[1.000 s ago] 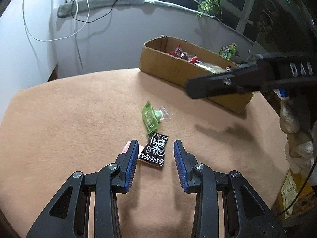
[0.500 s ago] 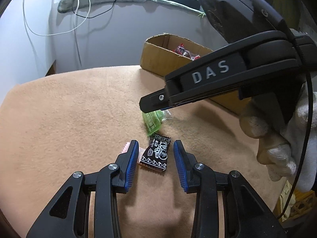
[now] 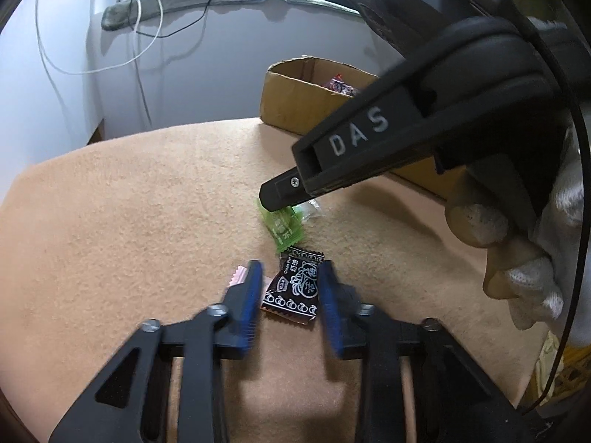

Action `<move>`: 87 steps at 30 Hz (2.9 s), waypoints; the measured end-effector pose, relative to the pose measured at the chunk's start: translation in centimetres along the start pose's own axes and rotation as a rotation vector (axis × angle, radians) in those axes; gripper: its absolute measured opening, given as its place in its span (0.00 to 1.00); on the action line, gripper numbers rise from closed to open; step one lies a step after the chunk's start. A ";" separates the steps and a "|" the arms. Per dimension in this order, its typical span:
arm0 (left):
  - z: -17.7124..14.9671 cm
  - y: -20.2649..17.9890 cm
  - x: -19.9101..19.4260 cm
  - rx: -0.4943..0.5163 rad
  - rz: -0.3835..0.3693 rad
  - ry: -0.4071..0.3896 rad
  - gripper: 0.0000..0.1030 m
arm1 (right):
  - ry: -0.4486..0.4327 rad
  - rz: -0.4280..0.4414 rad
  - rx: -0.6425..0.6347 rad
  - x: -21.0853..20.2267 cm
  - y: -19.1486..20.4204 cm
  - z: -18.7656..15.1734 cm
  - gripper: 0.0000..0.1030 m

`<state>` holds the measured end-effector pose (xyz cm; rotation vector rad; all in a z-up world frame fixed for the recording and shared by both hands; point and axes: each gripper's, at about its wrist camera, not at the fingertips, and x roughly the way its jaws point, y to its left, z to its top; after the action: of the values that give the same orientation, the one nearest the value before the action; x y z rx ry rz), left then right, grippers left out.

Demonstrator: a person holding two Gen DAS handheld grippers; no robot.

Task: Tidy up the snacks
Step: 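Grasp the black candy with the left gripper while the right grasps the green candy, then carry both candies over the box and open both grippers to drop them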

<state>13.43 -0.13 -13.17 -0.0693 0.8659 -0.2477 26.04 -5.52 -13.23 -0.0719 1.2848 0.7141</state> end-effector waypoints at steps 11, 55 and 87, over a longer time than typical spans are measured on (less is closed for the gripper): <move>-0.4 -2.0 0.2 0.117 0.029 0.027 0.29 | -0.032 0.011 0.017 -1.3 -1.0 -0.1 0.05; 7.7 -3.9 -4.6 0.079 -0.009 -0.196 0.24 | -0.370 -0.064 0.066 -18.0 -8.7 -3.6 0.05; 14.3 -7.5 4.1 0.087 -0.044 -0.112 0.24 | -0.355 -0.197 0.191 -17.3 -18.7 -2.6 0.05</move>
<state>25.46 -9.00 -5.77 -0.0211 0.7420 -0.3198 31.85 -29.04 -4.86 0.0803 0.9826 0.4103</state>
